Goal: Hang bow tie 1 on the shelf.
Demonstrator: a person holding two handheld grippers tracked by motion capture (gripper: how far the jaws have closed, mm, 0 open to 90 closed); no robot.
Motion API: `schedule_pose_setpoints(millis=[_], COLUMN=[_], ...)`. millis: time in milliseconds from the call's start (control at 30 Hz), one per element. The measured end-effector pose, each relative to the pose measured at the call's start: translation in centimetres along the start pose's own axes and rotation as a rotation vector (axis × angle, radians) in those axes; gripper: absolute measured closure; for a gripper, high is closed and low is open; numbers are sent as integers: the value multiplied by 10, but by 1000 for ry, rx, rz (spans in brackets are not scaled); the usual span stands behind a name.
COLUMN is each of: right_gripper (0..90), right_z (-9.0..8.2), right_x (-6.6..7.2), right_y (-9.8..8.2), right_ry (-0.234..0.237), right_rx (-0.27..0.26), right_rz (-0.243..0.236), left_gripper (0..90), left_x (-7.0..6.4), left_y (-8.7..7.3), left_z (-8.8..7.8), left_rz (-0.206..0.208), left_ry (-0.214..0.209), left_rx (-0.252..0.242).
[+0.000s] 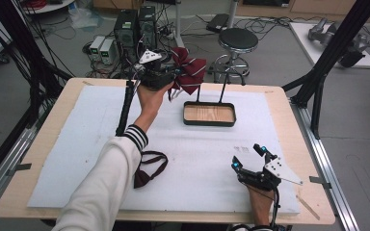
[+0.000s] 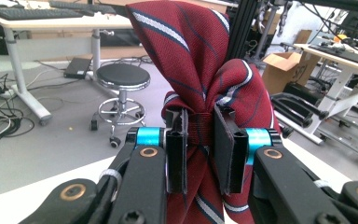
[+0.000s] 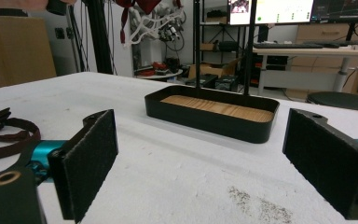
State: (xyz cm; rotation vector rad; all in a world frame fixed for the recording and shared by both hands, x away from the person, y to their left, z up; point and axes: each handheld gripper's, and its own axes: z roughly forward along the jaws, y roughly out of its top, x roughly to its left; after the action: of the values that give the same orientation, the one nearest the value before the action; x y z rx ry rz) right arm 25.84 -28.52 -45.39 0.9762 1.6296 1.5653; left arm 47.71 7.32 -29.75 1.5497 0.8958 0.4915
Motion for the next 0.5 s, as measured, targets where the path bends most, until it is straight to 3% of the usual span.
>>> schedule_pose_setpoints(millis=[500], right_gripper=[94], right_z=[0], right_x=[0], right_y=[0], right_ry=[1], right_rx=[-1], right_rz=[-3], left_gripper=[756], left_x=[6], left_y=[-6], left_z=[-4], left_rz=[-9], left_ry=[5], left_rx=[17])
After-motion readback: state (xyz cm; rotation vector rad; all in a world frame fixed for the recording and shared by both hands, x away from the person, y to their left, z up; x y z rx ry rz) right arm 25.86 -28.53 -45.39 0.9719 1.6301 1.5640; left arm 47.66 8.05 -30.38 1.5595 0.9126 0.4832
